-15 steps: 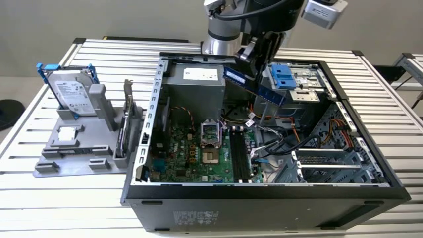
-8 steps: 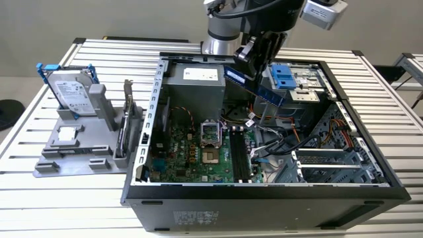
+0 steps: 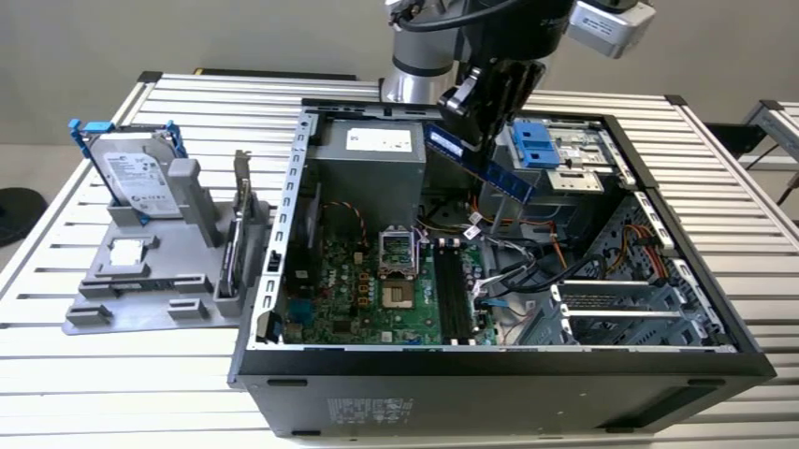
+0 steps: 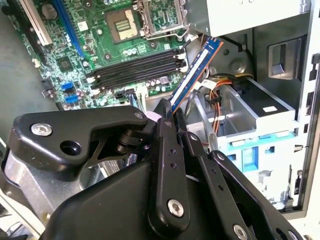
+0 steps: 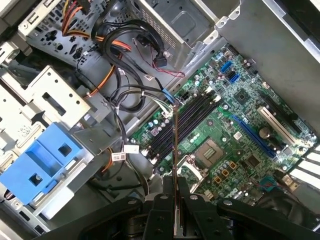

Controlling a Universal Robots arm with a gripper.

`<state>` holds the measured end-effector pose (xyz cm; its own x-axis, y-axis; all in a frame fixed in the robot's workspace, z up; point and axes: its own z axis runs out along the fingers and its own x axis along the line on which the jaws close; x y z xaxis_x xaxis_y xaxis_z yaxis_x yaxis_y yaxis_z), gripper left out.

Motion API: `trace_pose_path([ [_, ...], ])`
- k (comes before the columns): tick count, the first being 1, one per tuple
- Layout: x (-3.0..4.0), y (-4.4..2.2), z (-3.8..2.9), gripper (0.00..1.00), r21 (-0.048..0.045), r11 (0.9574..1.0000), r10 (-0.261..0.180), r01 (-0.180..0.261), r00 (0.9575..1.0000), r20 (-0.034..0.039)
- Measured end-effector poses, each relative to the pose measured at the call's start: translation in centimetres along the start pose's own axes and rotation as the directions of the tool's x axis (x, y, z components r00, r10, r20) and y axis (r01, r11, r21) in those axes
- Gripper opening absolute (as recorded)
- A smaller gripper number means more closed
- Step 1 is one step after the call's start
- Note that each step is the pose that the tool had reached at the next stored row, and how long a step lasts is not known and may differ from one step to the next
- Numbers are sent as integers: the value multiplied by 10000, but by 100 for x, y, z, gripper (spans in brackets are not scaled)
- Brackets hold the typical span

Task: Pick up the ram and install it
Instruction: 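Insert the ram into the slot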

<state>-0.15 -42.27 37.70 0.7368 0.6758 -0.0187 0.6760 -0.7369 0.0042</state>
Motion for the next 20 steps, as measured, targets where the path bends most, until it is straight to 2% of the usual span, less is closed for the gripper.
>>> trace_pose_path([
  [10,0,0,0,0,21,9973,740,-740,9973,14],
  [20,0,0,0,0,47,9888,1494,-1494,9888,35],
])
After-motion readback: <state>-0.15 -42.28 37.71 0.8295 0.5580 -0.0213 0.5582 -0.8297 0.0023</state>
